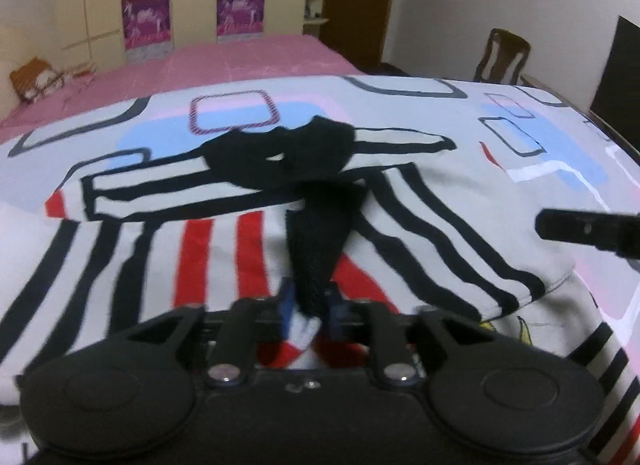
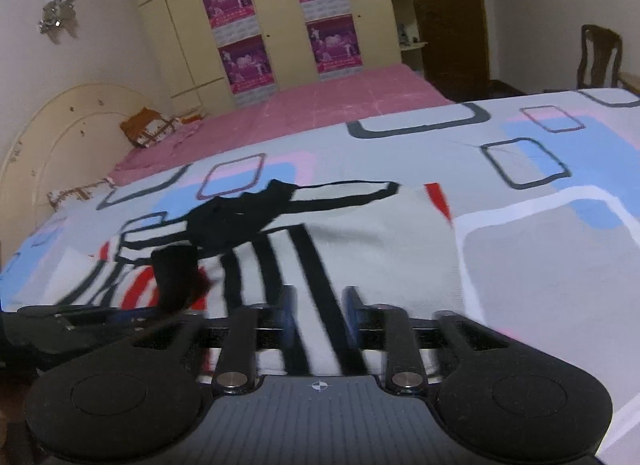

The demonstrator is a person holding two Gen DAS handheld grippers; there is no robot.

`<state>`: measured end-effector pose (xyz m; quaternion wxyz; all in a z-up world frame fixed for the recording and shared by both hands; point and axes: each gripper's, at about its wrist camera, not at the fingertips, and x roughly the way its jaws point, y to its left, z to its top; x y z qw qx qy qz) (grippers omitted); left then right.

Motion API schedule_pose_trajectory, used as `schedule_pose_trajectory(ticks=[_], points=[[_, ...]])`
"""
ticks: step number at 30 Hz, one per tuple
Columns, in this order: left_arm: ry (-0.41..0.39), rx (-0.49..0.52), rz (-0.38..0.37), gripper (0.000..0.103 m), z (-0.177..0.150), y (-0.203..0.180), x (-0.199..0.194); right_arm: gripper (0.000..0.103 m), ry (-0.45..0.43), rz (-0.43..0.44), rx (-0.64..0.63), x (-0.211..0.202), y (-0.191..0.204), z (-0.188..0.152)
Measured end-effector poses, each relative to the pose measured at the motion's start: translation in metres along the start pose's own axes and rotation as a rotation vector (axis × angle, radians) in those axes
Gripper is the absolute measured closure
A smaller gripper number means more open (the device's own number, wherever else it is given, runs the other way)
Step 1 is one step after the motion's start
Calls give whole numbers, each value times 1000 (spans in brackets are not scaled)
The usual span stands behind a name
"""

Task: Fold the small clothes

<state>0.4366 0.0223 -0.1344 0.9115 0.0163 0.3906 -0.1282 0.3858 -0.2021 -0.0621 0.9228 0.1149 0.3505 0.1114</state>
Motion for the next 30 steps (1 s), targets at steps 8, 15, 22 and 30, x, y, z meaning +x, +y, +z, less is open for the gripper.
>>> schedule_pose_trajectory(ticks=[8,15,22,30], points=[[-111,-49,34,50,-13,17,-50,33,15,161,62,5,6,5],[-94,-208,258,65,-64,110,-108,46,161,260,186,53,21,3],[-48,-258,252,65,-71,146,-87,61,203,256,198,85,45,-2],[-50,-217,219,80,-77,154,-76,99,104,179,47,77,72,13]])
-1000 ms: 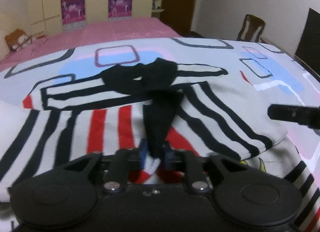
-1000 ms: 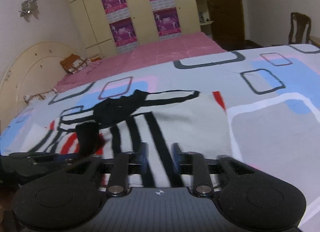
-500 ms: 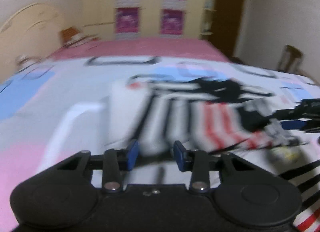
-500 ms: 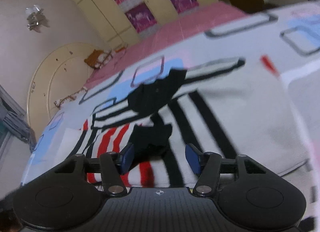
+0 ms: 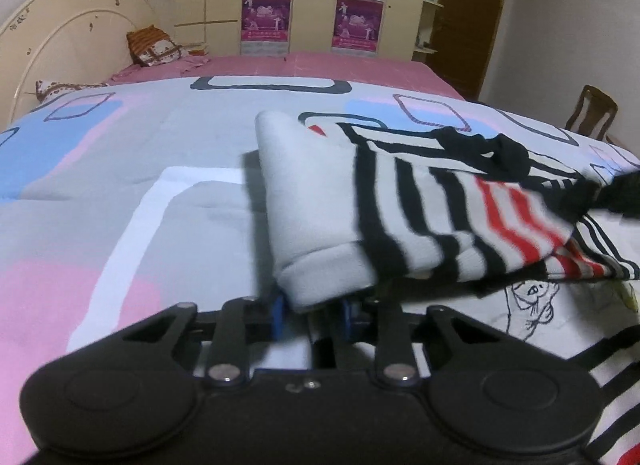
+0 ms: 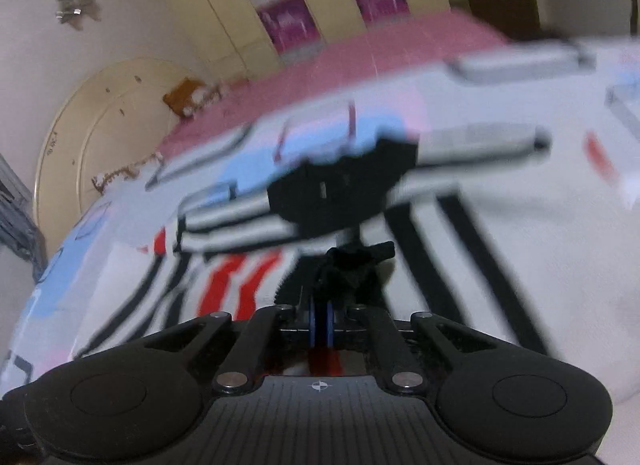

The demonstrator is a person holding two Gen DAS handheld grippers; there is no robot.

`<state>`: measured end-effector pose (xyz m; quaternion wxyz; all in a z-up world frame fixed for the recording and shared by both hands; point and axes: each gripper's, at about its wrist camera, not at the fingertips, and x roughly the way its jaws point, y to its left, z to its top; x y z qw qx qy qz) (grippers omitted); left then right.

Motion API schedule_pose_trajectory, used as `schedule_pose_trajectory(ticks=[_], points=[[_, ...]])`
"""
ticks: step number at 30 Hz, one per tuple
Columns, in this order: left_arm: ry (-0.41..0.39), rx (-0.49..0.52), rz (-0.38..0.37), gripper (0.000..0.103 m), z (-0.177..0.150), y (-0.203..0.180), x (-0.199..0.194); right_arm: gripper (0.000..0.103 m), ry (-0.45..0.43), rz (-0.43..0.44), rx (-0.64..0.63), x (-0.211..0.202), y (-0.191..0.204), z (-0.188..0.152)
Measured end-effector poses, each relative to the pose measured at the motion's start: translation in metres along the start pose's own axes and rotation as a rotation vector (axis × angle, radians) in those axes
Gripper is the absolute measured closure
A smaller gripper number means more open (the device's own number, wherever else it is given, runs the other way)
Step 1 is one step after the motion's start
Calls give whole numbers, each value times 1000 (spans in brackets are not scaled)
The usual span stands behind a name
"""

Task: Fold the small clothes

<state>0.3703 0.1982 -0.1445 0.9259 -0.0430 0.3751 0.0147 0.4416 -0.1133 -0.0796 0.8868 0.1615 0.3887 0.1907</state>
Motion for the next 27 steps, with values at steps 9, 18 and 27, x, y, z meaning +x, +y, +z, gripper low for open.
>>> schedule_pose_trajectory(ticks=[9,18,27], points=[[10,35,-20,84,-1,-6,2,99,-92,-130,-43,-53,-38,14],[39,35,-40,84,4,-1,3,99,-37,-153,1,-44,-46,-17],[-21,31,10,58,8,-1,-26,77,-34,-223,60,-48,-55,-23]])
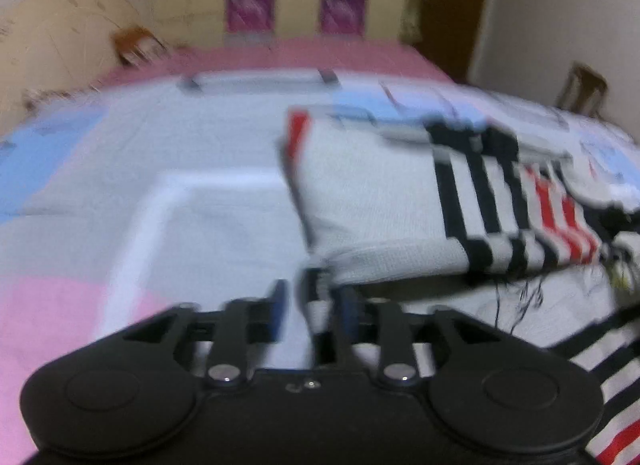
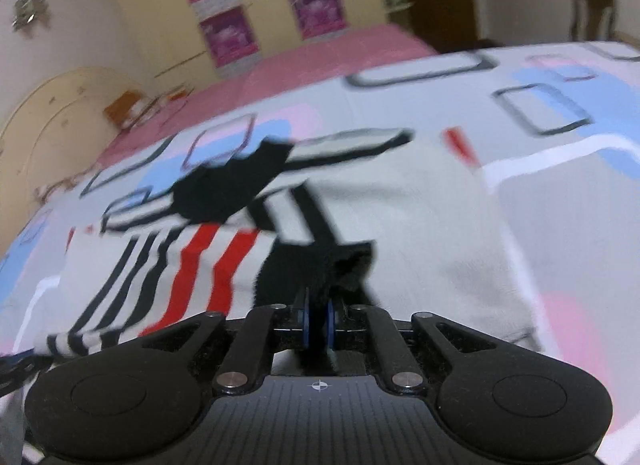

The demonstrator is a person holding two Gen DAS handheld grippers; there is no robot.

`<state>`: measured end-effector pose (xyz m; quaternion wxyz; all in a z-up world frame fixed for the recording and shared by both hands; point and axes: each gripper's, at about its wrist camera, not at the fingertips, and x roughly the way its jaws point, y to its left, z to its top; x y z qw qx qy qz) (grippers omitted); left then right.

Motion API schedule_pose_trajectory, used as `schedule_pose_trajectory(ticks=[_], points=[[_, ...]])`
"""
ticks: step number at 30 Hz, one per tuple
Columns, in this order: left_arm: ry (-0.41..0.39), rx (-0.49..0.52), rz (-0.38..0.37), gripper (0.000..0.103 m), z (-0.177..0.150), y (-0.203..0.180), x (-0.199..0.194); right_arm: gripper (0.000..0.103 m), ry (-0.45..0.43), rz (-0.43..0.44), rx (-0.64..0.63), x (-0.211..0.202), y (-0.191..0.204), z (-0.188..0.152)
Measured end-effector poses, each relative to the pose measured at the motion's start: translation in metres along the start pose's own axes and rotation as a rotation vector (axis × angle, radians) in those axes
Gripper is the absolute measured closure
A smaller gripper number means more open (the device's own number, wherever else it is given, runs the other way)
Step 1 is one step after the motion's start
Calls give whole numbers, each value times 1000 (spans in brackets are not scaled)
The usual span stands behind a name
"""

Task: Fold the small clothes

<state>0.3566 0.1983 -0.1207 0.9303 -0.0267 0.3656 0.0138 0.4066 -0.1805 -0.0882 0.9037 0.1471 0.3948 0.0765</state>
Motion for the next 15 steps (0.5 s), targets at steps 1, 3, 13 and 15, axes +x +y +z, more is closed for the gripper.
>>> schedule_pose_trajectory(ticks=[1,3,13,15], points=[[-75,-28,12,45,0,3,-19,56,-57,-44,3,-14,-1,3],[-126,-72,-19,45,4,0,-33,56,-117,-8,-25,-31,0,7],[71,-20,-188,45,17,-51,41,75,75,-18,-238,20,41,-9],[45,-22,-203,45,27,-46,40,75,21,-2,-232,14,36,1]])
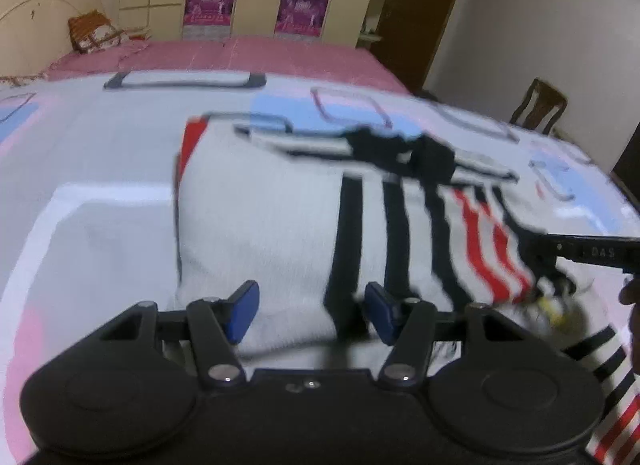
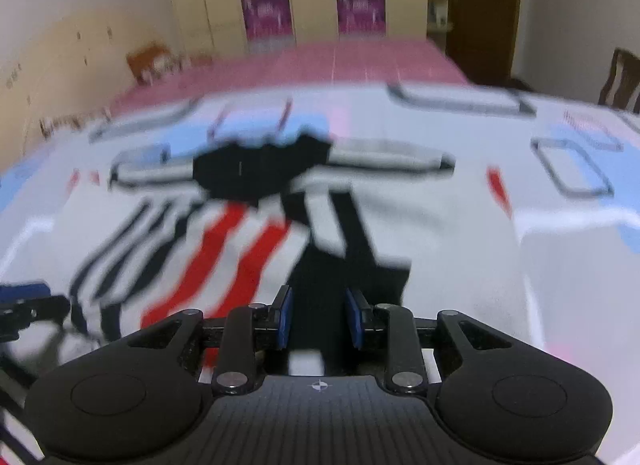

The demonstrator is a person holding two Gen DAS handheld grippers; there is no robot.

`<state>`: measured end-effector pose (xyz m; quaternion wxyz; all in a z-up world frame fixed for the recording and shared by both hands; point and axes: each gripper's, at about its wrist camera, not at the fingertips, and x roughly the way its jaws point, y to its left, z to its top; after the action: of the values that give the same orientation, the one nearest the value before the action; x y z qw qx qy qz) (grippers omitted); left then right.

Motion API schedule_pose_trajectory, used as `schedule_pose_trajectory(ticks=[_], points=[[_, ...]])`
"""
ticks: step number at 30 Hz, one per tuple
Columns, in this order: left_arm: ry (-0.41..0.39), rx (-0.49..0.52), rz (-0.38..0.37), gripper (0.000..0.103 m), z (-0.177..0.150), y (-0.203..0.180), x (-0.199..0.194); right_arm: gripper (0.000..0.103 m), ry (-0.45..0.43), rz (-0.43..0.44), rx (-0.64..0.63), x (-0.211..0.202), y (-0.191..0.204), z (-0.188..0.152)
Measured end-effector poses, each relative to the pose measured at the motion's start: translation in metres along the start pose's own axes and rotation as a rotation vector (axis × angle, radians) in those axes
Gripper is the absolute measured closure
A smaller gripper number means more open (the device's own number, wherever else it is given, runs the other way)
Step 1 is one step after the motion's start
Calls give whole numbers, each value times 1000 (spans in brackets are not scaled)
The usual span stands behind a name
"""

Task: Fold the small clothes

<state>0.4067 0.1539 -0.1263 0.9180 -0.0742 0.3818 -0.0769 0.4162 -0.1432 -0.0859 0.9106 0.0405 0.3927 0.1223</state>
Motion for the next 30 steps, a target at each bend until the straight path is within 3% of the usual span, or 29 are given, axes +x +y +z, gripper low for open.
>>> schedule_pose_trajectory(ticks=[5,8,10,12,14,18,22,25,27,28,30], points=[[-63,19,31,45,45,18,22,75,-14,-21,0,28,-14,29],[-33,28,38,45,64,25,50,75,-8,-4,-8,49,-14,46],[0,36,55,46,68,35,69,75,14,-4,-31,63,-15,51],[9,14,64,43,70,50,79,75,62,-75,-46,77,-21,50],[-6,-11,33,43,69,59,78,75,56,-72,-10,81,-32,49],[-1,39,72,45,70,47,67,74,19,-91,-15,69,-24,51],[-78,96,10,37,60,-2,37,75,-42,61,-6,41,8,51],[-60,76,-39,38,48,-30,39,75,4,173,-79,43,46,43],[-22,79,-39,44,42,-40,50,75,25,196,-123,50,66,36],[2,96,-15,45,39,-43,55,80,40,184,-136,55,72,33],[28,122,29,43,33,-38,61,80,90,142,-158,66,73,26]])
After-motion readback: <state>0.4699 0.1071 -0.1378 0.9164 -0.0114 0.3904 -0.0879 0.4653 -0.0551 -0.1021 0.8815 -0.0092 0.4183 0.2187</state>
